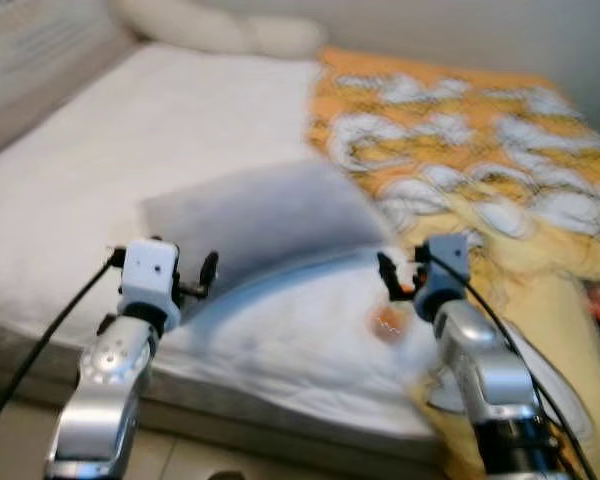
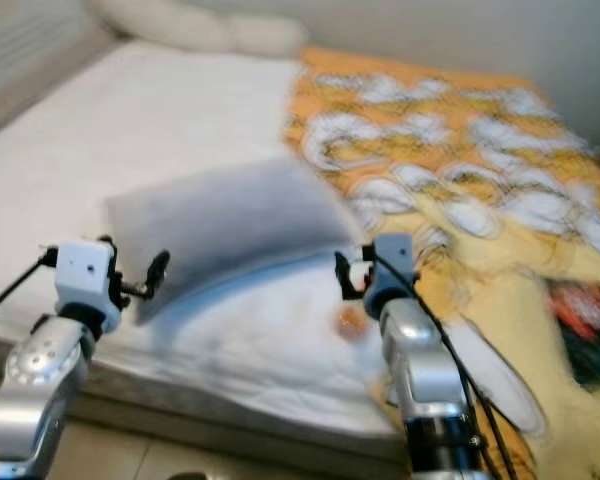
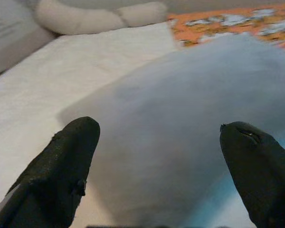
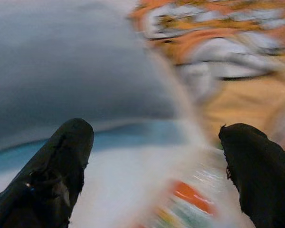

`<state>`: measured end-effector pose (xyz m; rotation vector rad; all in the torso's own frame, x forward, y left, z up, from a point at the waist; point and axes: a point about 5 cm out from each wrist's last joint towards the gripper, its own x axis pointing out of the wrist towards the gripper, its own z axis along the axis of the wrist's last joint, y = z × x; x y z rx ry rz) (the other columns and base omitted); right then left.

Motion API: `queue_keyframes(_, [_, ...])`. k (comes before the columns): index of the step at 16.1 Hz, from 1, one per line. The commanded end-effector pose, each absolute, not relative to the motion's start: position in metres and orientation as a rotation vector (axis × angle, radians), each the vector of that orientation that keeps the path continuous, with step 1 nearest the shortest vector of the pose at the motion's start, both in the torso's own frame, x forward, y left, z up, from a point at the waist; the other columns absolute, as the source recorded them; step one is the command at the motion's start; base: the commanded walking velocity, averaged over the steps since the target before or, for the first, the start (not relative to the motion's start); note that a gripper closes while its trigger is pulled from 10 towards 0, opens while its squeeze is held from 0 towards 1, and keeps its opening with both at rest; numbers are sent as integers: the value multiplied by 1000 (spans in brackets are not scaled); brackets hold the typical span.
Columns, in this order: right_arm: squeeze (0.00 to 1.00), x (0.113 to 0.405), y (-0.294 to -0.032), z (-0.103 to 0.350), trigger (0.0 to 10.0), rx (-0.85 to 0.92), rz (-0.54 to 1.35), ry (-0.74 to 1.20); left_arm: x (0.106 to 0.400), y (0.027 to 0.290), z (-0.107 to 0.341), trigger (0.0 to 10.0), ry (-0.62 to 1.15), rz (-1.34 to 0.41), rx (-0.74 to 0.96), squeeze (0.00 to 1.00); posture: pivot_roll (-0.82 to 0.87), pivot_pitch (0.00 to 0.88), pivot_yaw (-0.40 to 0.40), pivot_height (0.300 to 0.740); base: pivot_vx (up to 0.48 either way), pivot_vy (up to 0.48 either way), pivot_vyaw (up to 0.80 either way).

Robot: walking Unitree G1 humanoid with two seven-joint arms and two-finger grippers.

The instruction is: Clean up the room

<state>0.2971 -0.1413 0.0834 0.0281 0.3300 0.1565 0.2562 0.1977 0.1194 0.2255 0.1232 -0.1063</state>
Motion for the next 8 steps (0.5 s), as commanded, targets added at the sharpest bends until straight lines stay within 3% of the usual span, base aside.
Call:
queue_keyframes(1, [910, 295, -143, 77, 10000, 24, 169, 379, 257, 191, 120, 10000, 124, -152, 229, 0, 90, 0, -57, 740, 0, 0, 0])
queue_keyframes(2, [1000, 296, -146, 70, 10000, 4, 157, 438, 256, 190, 119, 10000, 128, -166, 237, 0, 92, 0, -57, 740, 0, 0, 0])
queue_keyframes(8, [1000, 319, -159, 64, 10000, -40, -21, 548, 253, 189, 117, 10000, 202, -330, 295, 0, 136, 0, -86, 740, 0, 0, 0])
